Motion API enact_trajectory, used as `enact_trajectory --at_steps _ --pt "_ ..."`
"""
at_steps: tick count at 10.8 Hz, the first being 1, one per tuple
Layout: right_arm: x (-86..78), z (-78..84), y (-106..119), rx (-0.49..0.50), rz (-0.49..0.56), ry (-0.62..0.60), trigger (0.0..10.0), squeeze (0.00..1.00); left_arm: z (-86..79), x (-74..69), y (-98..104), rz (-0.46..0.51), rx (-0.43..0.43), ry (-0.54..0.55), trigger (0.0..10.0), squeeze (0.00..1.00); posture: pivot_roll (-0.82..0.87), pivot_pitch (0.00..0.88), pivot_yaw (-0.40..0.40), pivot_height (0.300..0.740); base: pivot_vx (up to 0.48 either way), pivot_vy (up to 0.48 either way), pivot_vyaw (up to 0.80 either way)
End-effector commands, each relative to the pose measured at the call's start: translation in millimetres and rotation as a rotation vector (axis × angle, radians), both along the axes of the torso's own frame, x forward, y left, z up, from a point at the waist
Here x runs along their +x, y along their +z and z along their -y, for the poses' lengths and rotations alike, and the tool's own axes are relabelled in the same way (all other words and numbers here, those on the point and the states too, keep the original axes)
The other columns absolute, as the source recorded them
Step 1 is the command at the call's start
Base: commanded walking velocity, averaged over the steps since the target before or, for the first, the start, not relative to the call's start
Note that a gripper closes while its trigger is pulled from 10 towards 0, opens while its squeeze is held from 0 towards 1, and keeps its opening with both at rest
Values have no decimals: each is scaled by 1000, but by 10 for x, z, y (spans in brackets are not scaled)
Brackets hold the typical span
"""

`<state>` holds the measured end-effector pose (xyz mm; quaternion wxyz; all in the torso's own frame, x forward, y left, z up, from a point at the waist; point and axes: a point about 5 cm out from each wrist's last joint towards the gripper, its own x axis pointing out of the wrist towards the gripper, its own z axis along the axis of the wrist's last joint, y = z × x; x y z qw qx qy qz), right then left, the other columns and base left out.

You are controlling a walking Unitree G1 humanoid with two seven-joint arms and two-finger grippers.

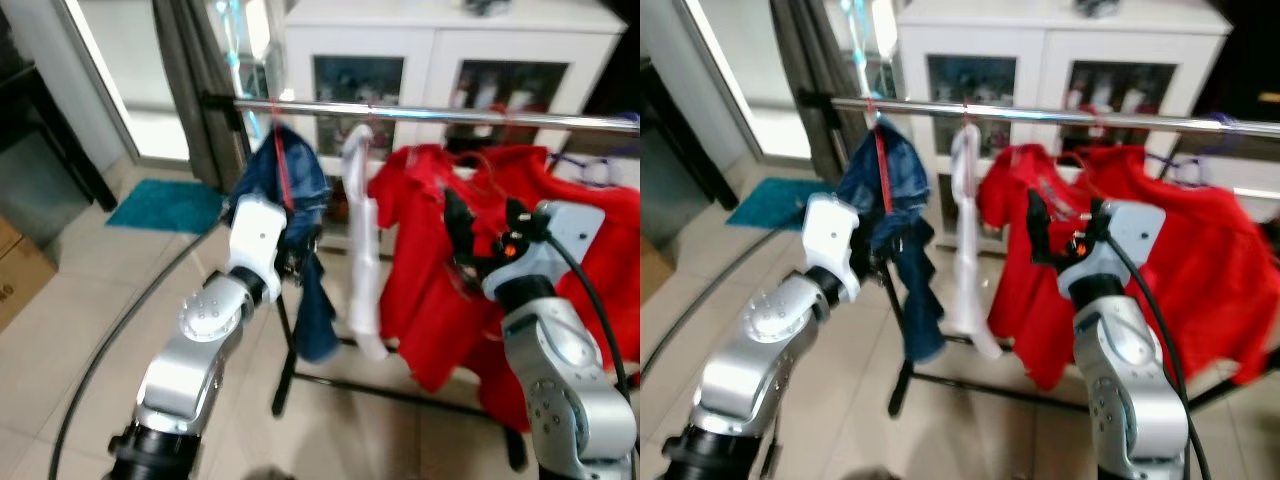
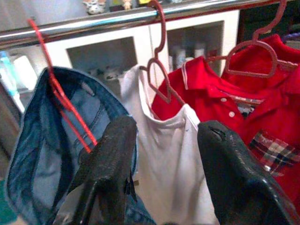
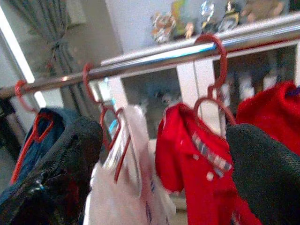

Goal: Hang hanger

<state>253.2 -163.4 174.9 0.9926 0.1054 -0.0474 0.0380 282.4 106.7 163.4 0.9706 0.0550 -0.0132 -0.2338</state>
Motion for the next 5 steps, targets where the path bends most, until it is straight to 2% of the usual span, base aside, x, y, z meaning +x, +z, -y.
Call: enact_trajectory --at_steps 1,5 --pt "-2 -55 -8 -4 -2 17 10000 1000 -75 13 -13 -7 11 35 10000 0 31 27 66 740 0 0 0" --pt "-46 -45 -123 -56 -55 10 10000 1000 -40 38 -8 -15 -4 20 10000 0 23 17 77 740 0 0 0"
